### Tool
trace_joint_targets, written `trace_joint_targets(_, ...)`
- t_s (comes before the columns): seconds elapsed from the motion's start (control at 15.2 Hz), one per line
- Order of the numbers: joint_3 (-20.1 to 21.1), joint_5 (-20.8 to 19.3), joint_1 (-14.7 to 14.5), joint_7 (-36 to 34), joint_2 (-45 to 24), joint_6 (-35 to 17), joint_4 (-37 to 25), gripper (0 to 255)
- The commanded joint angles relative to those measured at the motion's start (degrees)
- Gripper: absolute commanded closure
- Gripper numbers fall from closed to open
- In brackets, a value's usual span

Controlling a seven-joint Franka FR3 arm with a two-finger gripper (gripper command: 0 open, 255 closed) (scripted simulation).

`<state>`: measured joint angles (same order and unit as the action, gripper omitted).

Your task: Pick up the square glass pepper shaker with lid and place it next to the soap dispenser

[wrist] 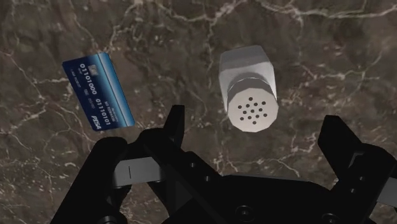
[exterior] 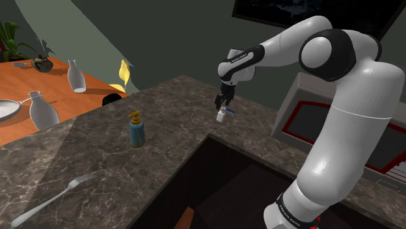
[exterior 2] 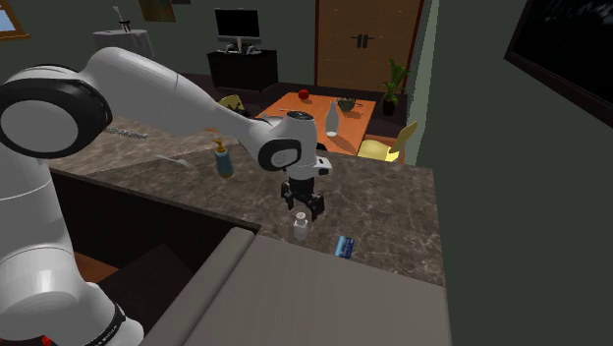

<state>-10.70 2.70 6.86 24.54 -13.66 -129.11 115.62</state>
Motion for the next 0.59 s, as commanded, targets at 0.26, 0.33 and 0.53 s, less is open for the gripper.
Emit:
trace_joint_targets(0.26,0.05,0.22,0.08,0.17,-0.82,-1.04,0.20,0)
trace_joint_targets(0.33,0.05,0.22,0.08,0.17,-0.82,-1.04,0.20,0)
trace_joint_targets(0.53,0.05,0.22,0.08,0.17,-0.82,-1.02,0.19,255)
